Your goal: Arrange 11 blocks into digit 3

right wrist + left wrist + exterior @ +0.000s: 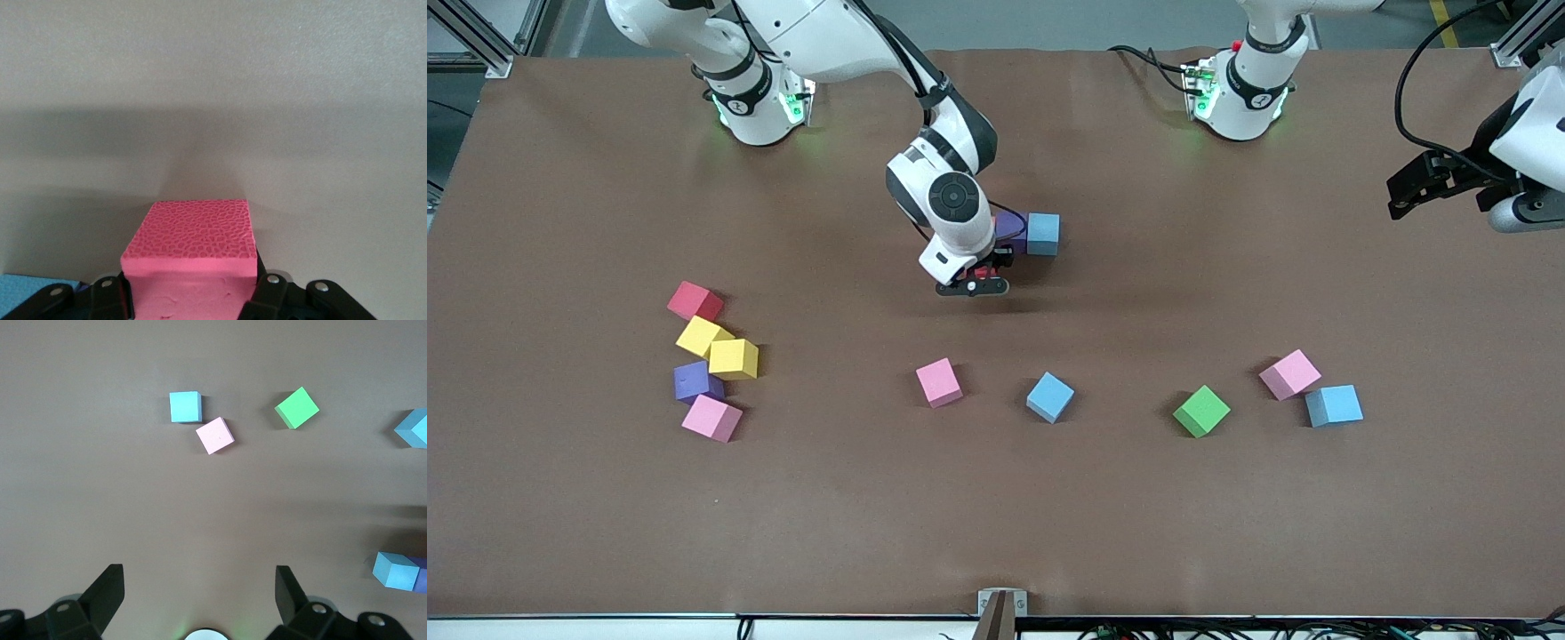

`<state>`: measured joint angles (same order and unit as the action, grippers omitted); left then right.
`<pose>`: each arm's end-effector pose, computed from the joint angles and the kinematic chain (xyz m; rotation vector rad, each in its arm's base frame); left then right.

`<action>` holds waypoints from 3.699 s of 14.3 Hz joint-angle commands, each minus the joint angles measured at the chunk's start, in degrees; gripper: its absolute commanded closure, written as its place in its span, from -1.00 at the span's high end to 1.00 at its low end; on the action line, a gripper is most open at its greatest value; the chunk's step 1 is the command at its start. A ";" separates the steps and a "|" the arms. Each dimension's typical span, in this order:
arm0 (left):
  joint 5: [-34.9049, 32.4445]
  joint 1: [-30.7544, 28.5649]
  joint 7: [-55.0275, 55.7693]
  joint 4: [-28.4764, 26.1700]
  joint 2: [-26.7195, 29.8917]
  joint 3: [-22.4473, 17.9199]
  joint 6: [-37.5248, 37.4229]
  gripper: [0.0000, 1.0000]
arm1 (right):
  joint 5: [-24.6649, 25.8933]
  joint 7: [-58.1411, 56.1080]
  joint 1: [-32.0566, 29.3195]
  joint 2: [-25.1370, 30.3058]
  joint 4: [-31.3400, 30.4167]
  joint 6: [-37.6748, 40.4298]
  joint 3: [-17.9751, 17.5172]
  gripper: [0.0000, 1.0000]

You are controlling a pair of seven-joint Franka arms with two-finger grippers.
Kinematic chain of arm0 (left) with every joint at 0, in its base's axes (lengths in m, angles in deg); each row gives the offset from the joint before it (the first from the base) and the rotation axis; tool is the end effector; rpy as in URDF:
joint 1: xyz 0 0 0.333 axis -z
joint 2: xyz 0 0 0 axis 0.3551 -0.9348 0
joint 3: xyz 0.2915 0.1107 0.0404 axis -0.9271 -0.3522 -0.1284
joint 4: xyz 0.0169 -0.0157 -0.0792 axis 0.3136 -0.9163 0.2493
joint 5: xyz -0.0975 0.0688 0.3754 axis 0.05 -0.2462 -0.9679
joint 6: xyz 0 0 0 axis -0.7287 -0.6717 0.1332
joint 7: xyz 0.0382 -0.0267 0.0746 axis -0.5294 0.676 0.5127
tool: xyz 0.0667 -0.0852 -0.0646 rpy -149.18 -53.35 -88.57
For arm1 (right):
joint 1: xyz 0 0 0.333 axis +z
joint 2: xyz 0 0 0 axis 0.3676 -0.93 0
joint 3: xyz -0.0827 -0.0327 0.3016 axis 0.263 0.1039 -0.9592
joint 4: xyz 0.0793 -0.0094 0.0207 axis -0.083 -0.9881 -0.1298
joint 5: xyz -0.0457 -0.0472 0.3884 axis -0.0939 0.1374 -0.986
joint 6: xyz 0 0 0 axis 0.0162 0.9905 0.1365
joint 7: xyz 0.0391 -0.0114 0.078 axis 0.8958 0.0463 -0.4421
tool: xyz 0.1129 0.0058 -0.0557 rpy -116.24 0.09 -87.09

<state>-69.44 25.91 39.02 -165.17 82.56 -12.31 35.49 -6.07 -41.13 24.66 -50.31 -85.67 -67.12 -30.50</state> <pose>0.5373 -0.0590 0.6352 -3.0600 -0.0632 0.0570 0.4094 0.4823 0.1734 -3.0794 -0.0348 0.2386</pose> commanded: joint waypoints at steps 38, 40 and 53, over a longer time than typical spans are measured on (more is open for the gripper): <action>2.96 3.32 23.20 -2.55 -28.23 0.83 27.75 1.00 | 14.57 -17.72 -44.82 1.73 18.14 19.00 0.27 1.00; 3.58 4.37 26.35 -2.37 -28.50 1.00 28.37 1.00 | 15.80 -17.72 -45.09 -0.47 18.14 15.48 0.27 1.00; 7.71 19.39 59.20 1.41 -38.52 1.01 43.20 1.00 | 16.95 -17.72 -47.20 -5.92 13.48 7.46 0.36 1.00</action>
<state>-62.80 42.86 93.08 -165.52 45.79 -10.85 76.12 9.45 -59.02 -21.30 -56.98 -70.26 -58.65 -29.02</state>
